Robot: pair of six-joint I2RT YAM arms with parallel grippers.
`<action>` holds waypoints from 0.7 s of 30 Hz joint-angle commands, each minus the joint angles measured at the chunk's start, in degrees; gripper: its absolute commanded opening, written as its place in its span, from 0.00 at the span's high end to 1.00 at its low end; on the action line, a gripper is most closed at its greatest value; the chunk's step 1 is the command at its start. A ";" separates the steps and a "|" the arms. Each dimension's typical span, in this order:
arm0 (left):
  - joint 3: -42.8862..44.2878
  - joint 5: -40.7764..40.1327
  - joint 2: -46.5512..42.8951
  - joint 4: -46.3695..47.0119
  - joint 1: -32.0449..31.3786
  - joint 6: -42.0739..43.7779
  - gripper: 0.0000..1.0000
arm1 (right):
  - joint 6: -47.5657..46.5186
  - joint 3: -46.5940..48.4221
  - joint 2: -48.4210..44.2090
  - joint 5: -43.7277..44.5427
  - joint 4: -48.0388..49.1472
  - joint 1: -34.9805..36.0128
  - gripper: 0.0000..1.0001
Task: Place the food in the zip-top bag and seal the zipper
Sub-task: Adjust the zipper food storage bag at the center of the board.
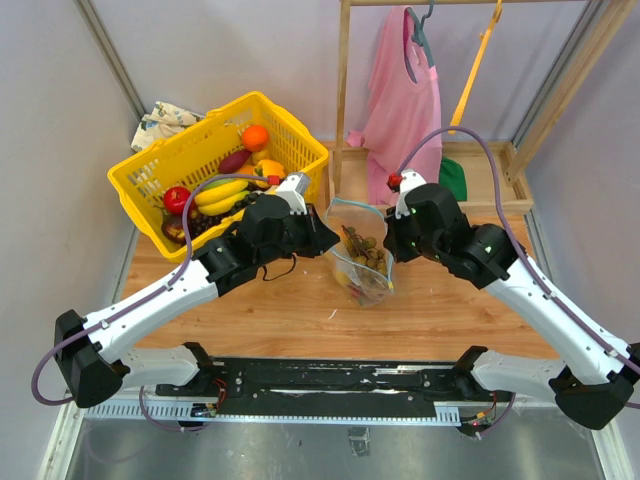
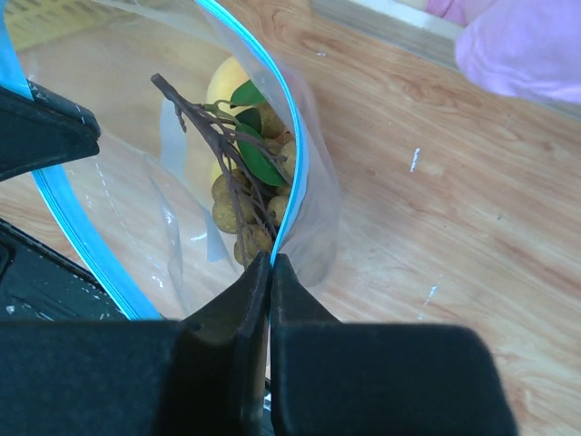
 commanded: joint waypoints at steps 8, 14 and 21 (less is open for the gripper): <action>2.78 -0.89 -1.56 -1.32 0.44 1.14 0.83 | -12.18 5.02 1.83 5.29 -5.14 -1.19 0.99; 5.35 -2.06 -2.60 -3.67 1.17 3.13 0.48 | -14.66 5.24 1.23 6.79 -4.52 -1.14 0.99; 8.73 -4.58 -3.20 -7.85 3.47 6.38 0.39 | -16.96 5.51 0.85 9.98 -4.11 -1.22 0.99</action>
